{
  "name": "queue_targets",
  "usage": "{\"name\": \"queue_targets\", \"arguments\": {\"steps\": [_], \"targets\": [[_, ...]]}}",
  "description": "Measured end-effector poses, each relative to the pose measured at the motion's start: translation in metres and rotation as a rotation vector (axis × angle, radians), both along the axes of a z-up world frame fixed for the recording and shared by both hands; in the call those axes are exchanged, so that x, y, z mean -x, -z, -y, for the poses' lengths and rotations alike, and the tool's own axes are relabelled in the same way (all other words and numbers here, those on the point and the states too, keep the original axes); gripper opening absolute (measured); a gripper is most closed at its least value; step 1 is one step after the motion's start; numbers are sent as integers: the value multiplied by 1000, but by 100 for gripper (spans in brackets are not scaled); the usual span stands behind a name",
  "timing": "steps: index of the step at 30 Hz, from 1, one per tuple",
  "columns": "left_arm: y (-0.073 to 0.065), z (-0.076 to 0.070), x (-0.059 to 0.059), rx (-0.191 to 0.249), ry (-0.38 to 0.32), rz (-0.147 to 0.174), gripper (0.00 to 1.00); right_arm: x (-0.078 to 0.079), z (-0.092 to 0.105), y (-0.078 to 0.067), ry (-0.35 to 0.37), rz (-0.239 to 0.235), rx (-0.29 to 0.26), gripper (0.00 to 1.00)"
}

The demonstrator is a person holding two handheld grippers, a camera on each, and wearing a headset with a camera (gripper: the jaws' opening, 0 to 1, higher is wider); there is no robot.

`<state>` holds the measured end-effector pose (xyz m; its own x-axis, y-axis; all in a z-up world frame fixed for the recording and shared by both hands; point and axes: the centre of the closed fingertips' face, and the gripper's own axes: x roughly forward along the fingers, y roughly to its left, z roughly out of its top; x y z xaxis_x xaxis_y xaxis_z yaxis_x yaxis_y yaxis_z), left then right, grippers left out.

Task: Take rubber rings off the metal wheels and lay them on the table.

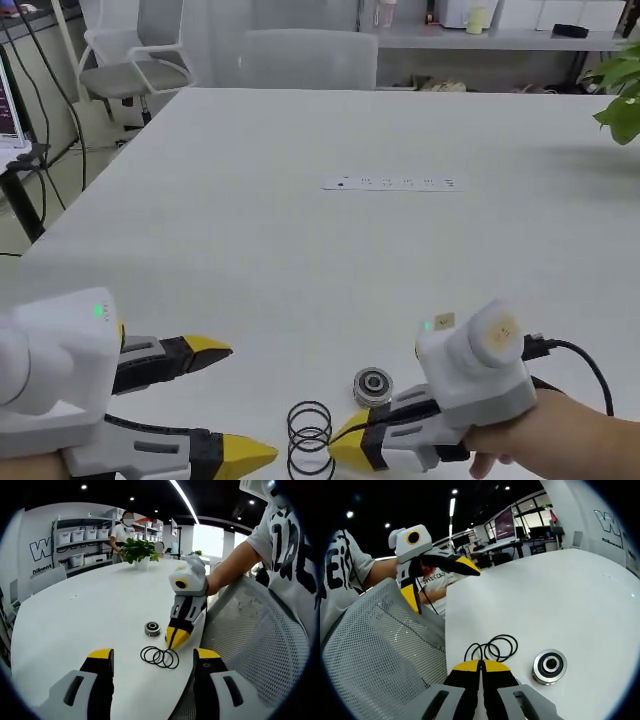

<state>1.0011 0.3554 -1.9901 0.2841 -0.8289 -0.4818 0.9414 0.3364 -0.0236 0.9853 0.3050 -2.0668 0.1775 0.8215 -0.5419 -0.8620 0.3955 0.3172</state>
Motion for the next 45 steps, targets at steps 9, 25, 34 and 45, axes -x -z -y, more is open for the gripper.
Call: {"name": "queue_targets", "arguments": {"steps": [9,25,34,45], "targets": [[2,0,-1,-7,1,-5,62,-2,-1,1,-6,14,3,0],[6,2,-3,-23,14,-11,61,0,-1,1,-40,59,25,0],[6,3,-2,-30,20,-11,61,1,0,1,-64,98,49,4],[2,2,-2,-28,20,-4,61,-3,3,-10,-52,122,32,10]]}}
